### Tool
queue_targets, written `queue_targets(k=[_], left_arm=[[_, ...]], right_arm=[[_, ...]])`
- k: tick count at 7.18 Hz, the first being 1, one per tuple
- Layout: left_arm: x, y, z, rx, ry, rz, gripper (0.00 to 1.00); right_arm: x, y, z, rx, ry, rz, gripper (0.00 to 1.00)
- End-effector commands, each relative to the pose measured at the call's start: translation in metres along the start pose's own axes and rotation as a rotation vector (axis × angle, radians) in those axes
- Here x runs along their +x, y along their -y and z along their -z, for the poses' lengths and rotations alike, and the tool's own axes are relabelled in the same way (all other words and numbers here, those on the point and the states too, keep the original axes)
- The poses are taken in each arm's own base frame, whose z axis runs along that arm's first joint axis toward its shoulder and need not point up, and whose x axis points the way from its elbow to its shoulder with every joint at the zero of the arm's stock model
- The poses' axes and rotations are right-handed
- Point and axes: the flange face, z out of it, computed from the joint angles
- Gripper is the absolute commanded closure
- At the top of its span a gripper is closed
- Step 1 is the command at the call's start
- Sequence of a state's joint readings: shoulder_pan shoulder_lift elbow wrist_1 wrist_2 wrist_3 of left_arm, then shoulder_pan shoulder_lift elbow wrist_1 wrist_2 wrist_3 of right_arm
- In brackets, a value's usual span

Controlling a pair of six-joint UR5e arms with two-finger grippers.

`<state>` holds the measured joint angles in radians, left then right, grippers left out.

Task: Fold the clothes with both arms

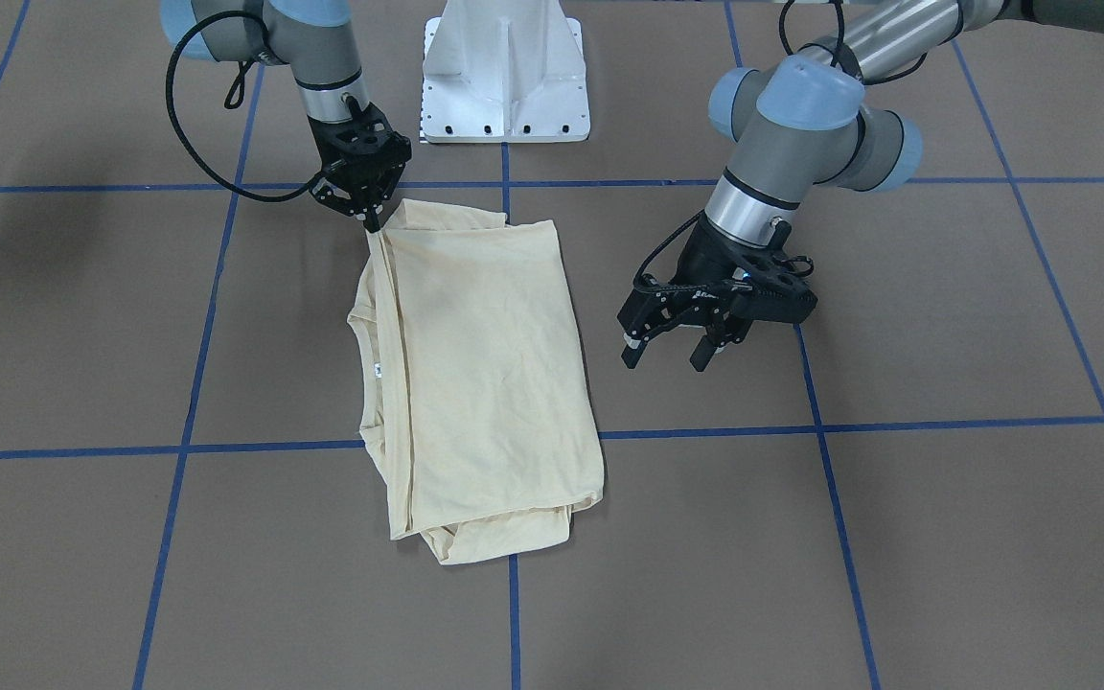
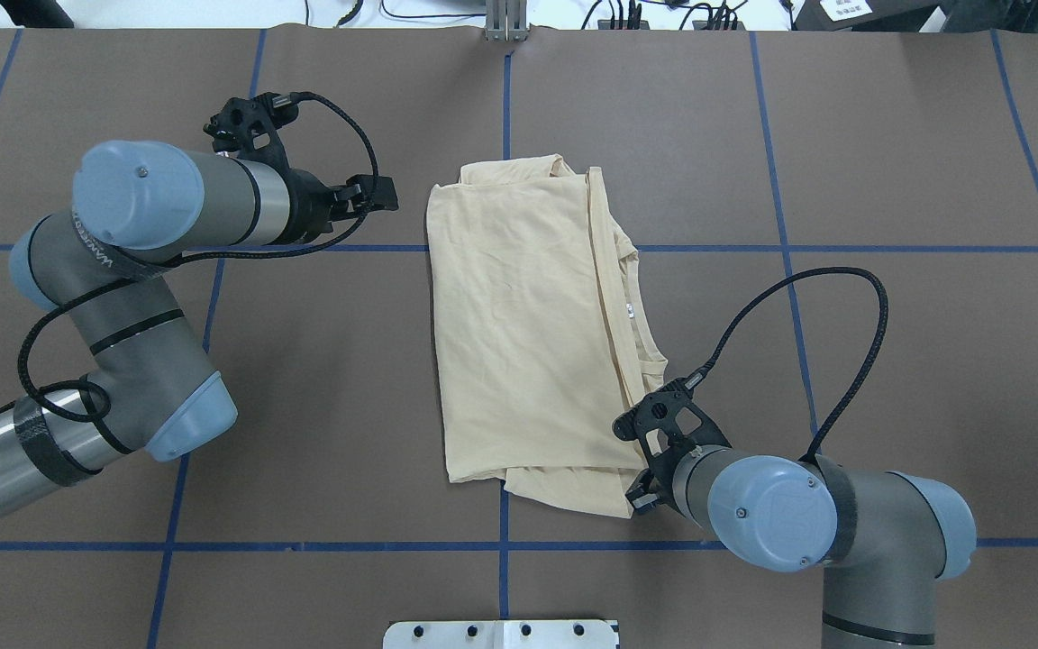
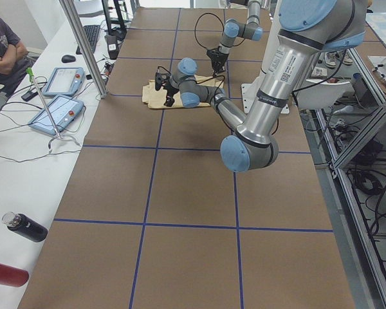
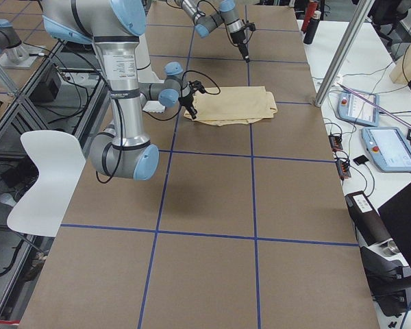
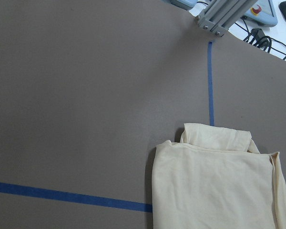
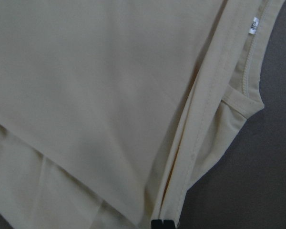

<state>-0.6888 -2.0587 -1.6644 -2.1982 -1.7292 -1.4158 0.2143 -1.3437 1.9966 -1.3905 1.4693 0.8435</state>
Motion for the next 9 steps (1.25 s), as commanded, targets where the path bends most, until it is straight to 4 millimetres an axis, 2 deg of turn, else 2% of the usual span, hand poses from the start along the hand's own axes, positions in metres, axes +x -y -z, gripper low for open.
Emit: queue_targets(k=[1,3,4,5,6,7,8,9], left_arm=[[0.001,0.000,0.000,-0.001,-0.002,-0.002,0.00],[0.000,0.000,0.000,0.000,0.000,-0.001,0.00],[0.000,0.000,0.000,-0.001,0.000,-0.001,0.00],[0.000,0.000,0.000,0.000,0.000,-0.003,0.00],[0.000,0.000,0.000,-0.001,0.000,-0.003,0.00],[0.002,0.000,0.001,0.000,-0.004,-0.002,0.00],[0.002,0.000,0.001,0.000,-0.005,-0.002,0.00],[0.001,0.000,0.001,-0.001,-0.003,-0.003,0.00]], right_arm=[[-0.005,-0.003,0.003,-0.037,0.038,-0.075,1.00],[0.004,0.005,0.005,-0.053,0.056,-0.095,0.51],[0.009,0.012,0.006,-0.041,0.052,-0.105,0.08],[0.017,0.023,0.009,-0.025,0.043,-0.120,0.00],[0.026,0.032,0.010,-0.011,0.032,-0.126,0.00],[0.020,0.043,0.000,-0.011,0.025,-0.127,0.00],[0.005,0.057,-0.014,-0.015,0.020,-0.127,0.00],[0.007,0.057,-0.019,-0.023,0.012,-0.128,0.00]])
